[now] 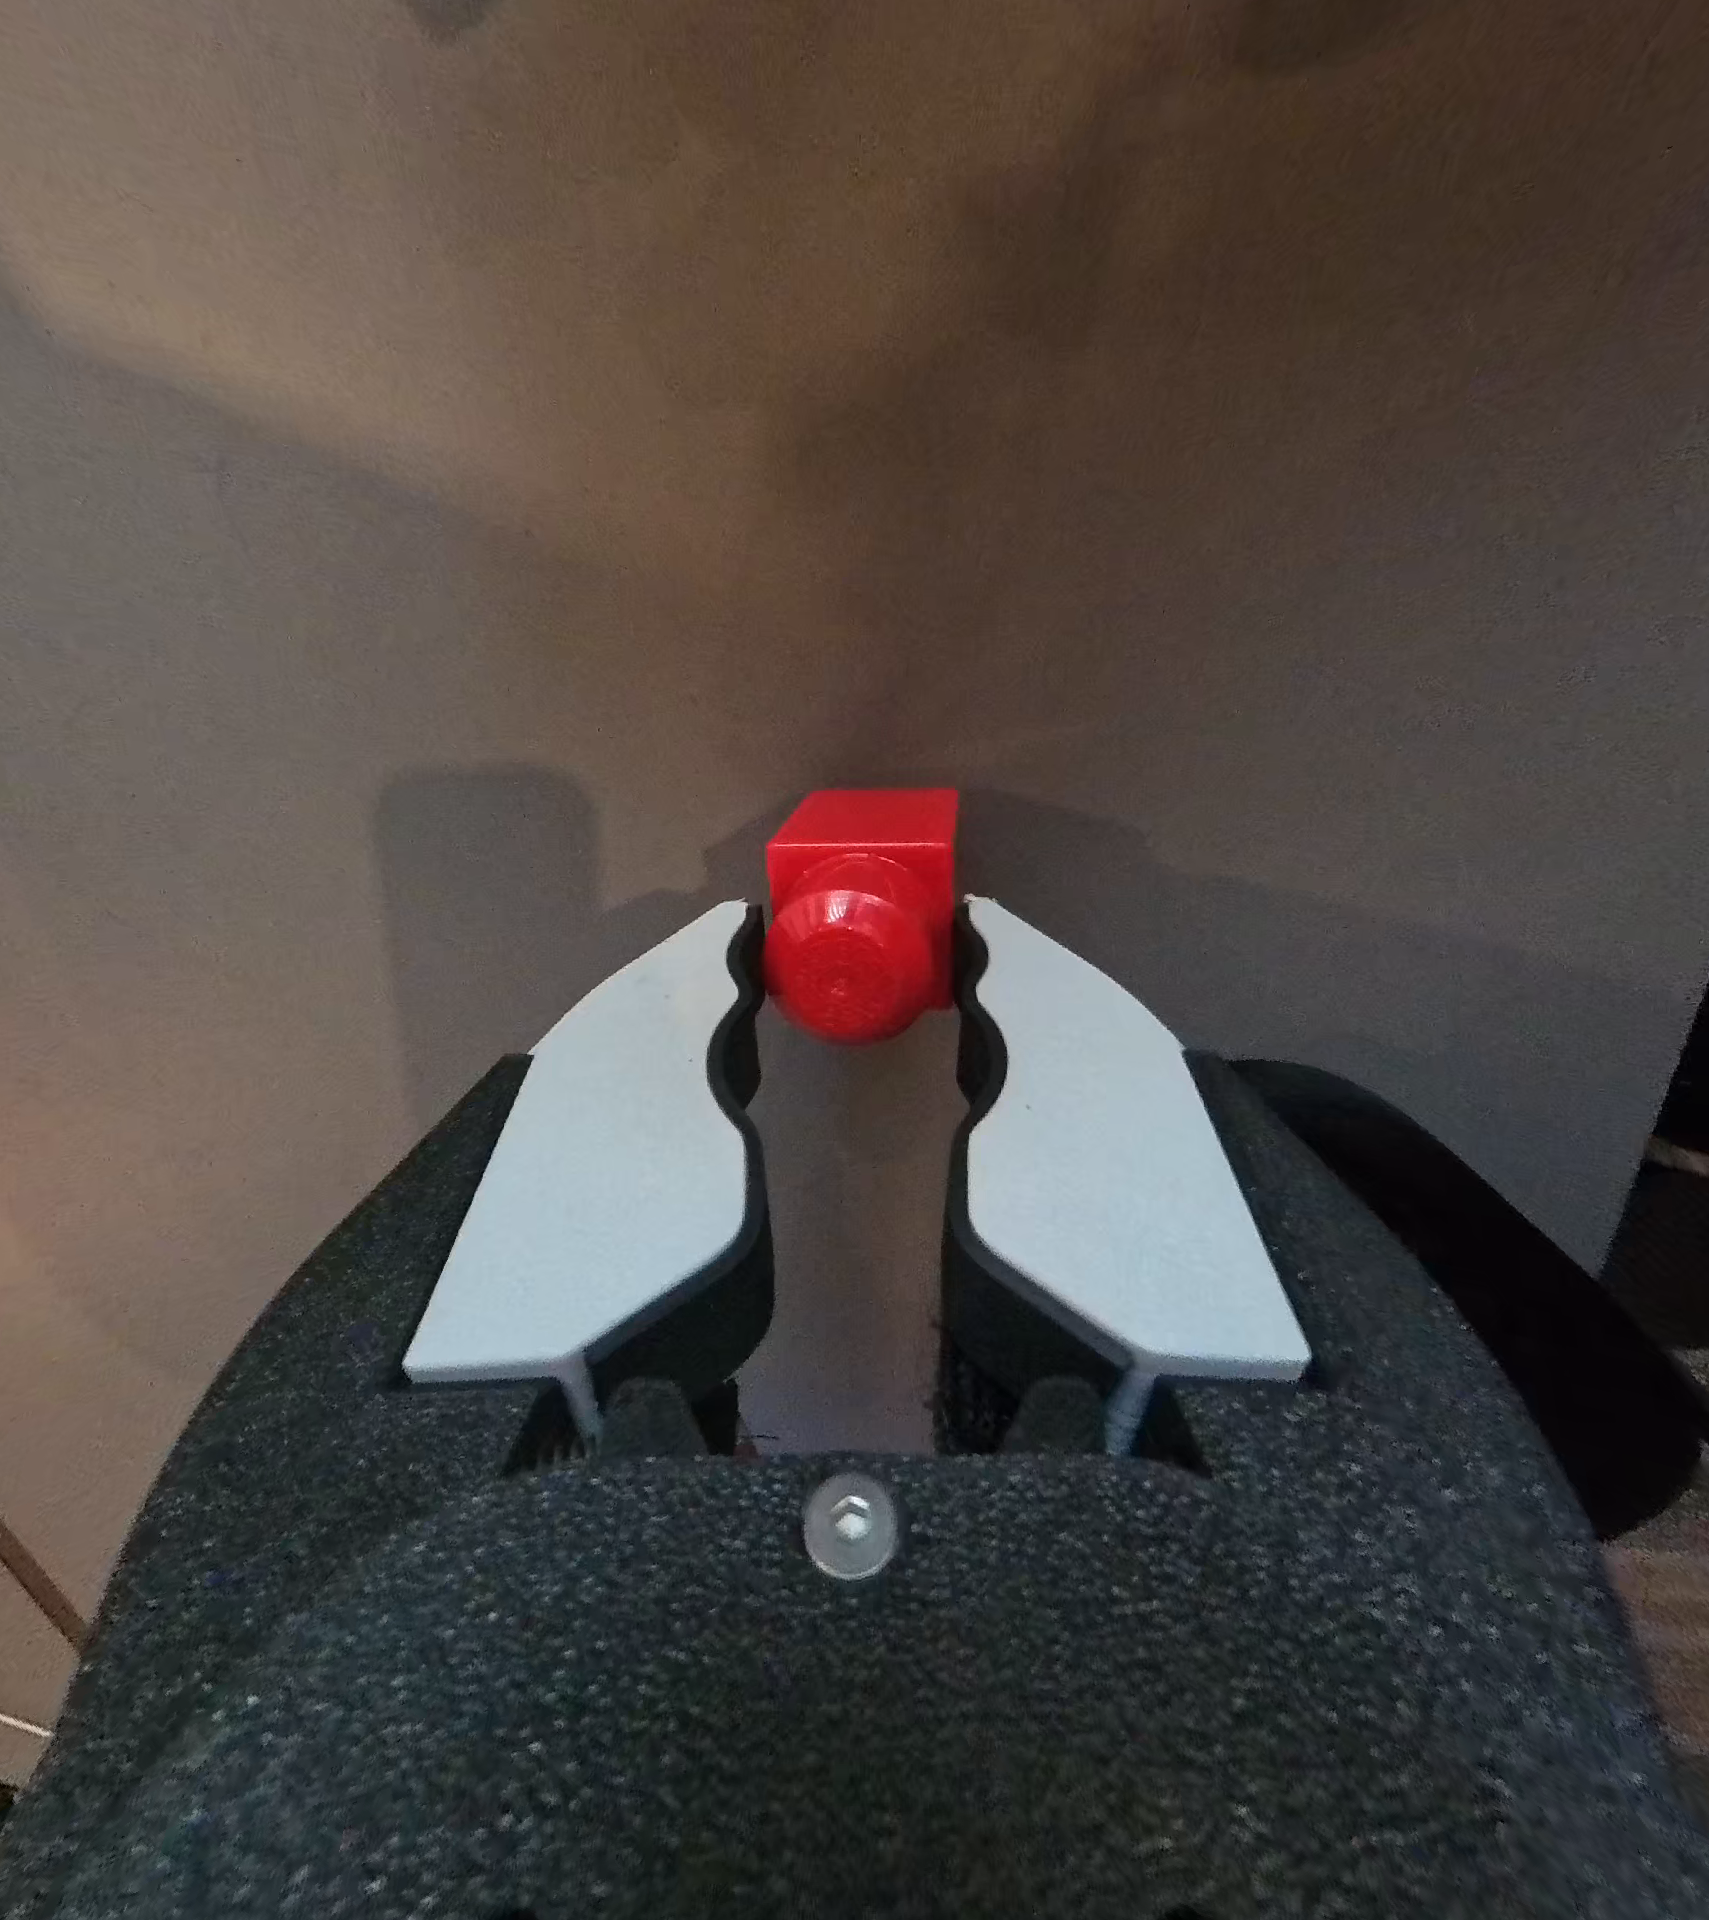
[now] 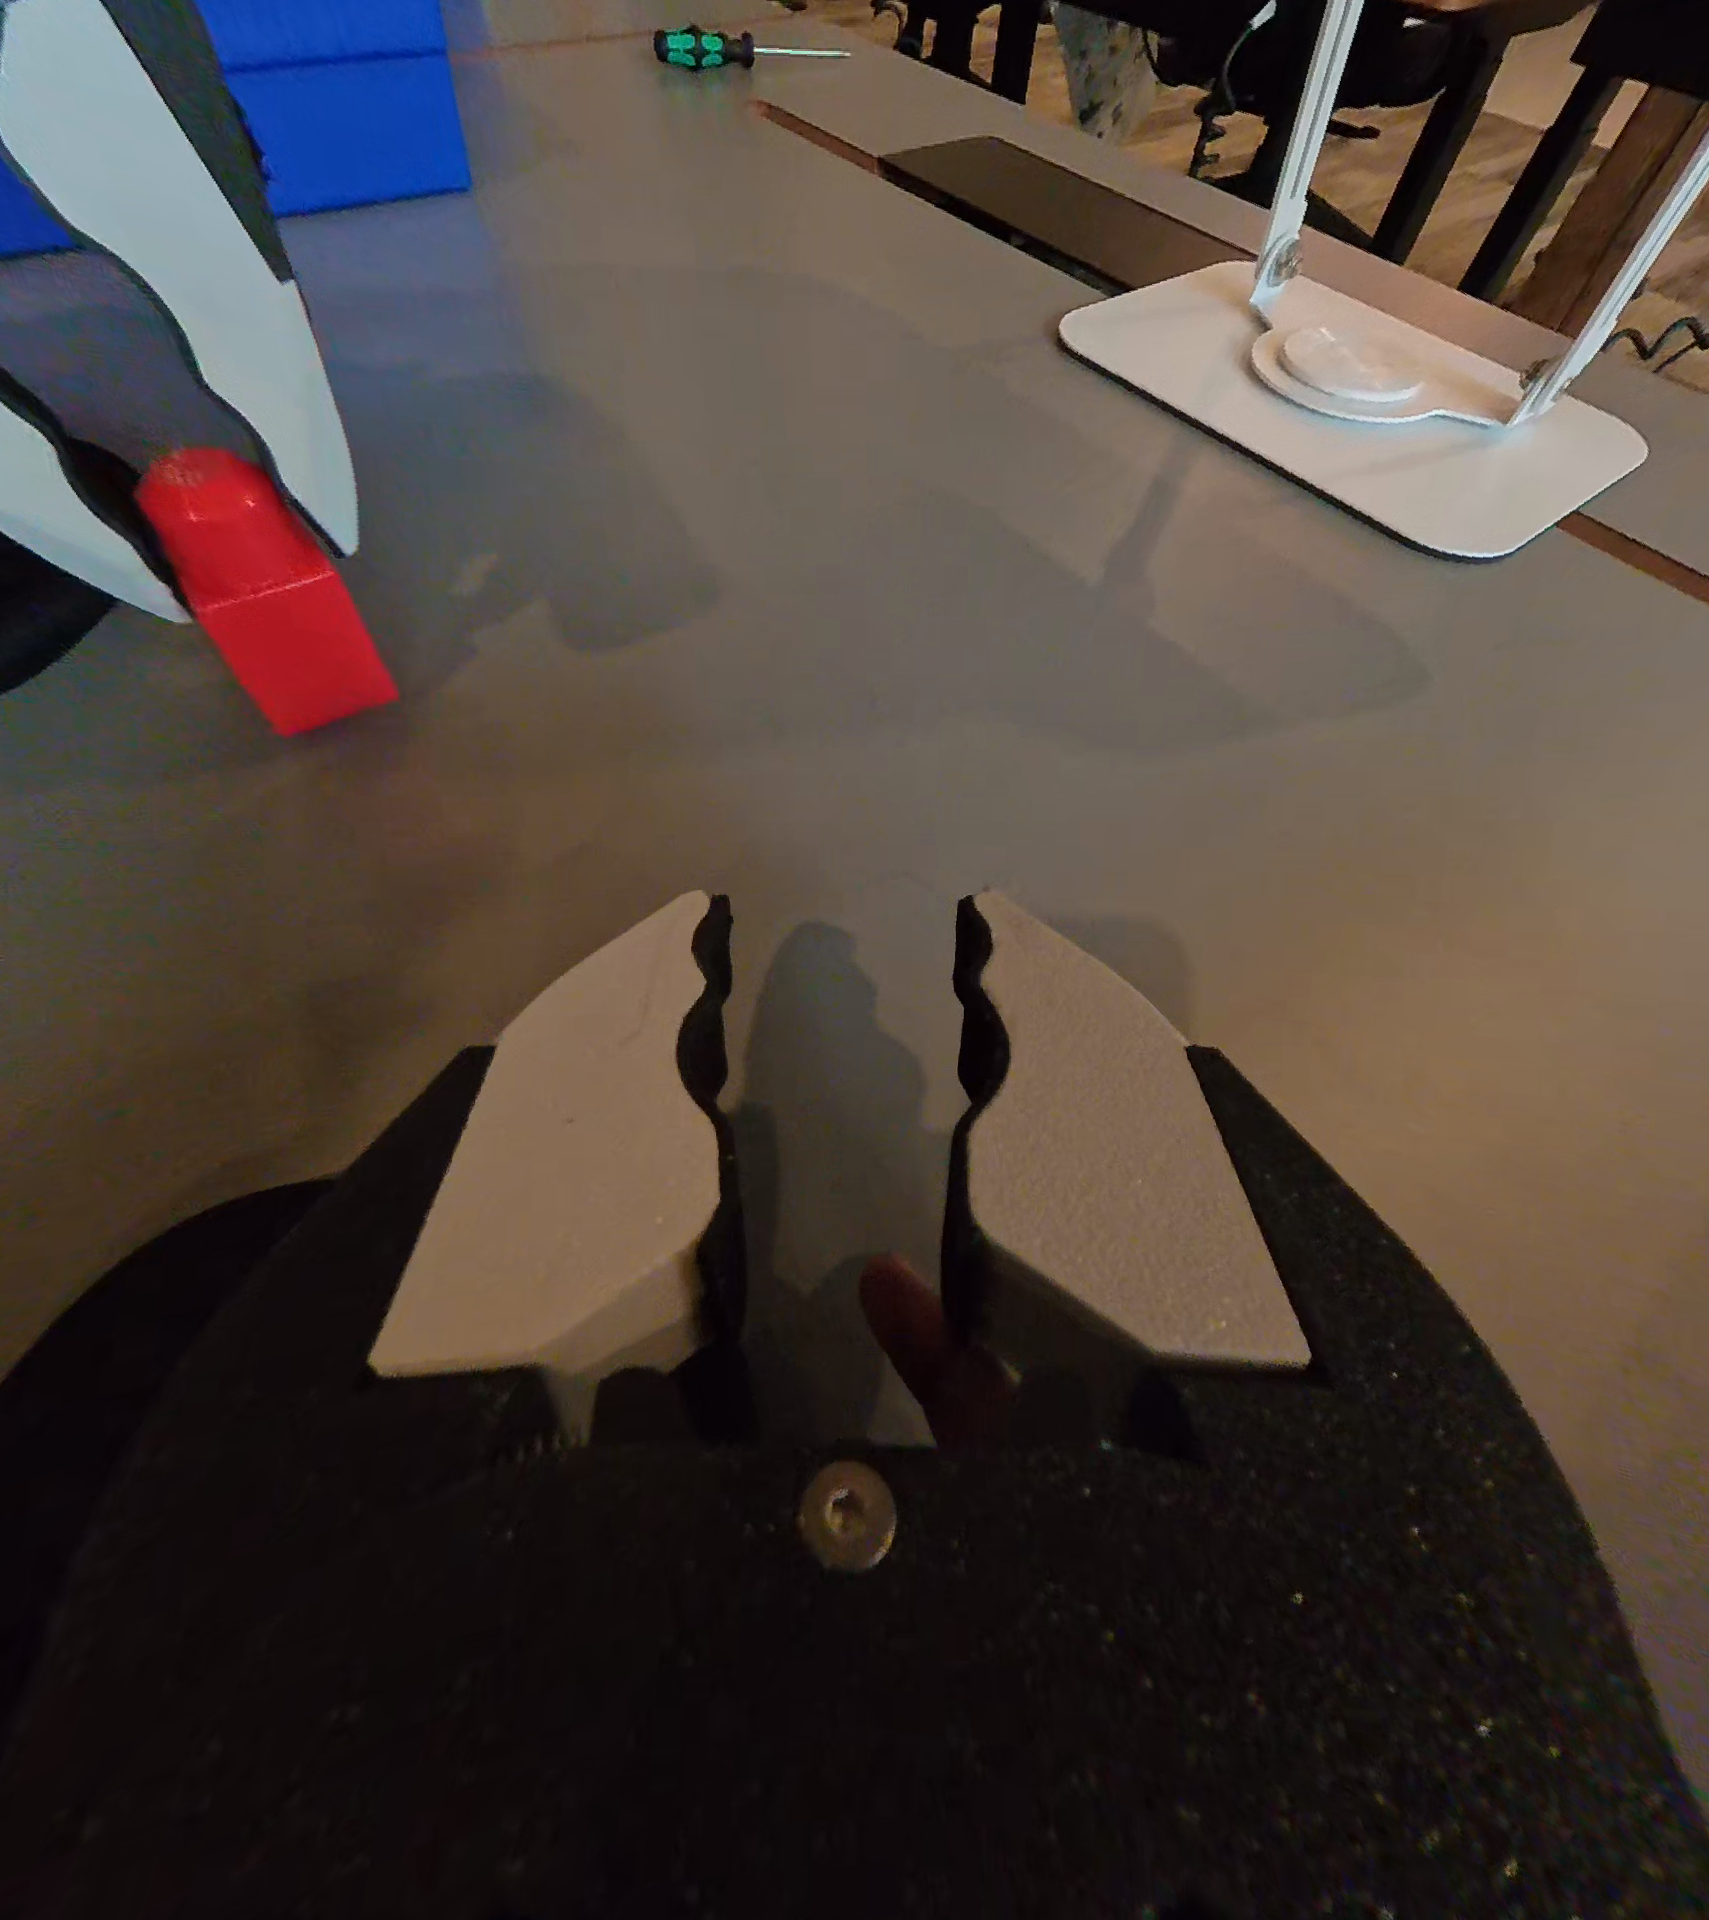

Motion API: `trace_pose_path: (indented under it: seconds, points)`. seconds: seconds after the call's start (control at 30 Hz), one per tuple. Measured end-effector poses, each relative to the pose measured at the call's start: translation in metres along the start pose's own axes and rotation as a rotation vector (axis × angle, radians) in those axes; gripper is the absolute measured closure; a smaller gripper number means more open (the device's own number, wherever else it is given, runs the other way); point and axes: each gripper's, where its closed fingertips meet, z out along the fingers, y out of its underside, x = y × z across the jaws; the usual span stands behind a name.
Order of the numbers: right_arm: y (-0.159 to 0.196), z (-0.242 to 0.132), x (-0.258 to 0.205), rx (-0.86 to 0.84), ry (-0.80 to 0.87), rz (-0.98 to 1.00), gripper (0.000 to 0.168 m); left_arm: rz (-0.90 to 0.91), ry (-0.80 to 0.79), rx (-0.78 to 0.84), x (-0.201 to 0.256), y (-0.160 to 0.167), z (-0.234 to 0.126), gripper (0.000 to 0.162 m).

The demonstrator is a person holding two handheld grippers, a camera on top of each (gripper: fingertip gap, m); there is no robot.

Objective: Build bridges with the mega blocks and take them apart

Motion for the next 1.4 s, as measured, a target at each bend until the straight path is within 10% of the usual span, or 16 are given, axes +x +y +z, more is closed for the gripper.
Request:
trace_pose_path:
  seconds: [0.73, 1.0, 1.17, 1.4]
  points:
    - [0.002, 0.001, 0.000, -0.009, -0.004, 0.006, 0.127, -0.002, -0.040, -0.007, 0.001, 0.001, 0.002, 0.110]
    - [0.006, 0.002, 0.001, -0.024, -0.002, 0.015, 0.127, -0.160, -0.071, 0.296, -0.006, -0.003, -0.049, 0.096]
    - [0.008, 0.002, 0.003, -0.032, 0.002, 0.027, 0.127, -0.314, -0.171, 0.486, -0.012, 0.041, -0.121, 0.096]
    - [0.007, 0.001, 0.005, -0.026, 0.008, 0.043, 0.127, -0.583, -0.393, 0.430, -0.003, 0.182, -0.197, 0.097]
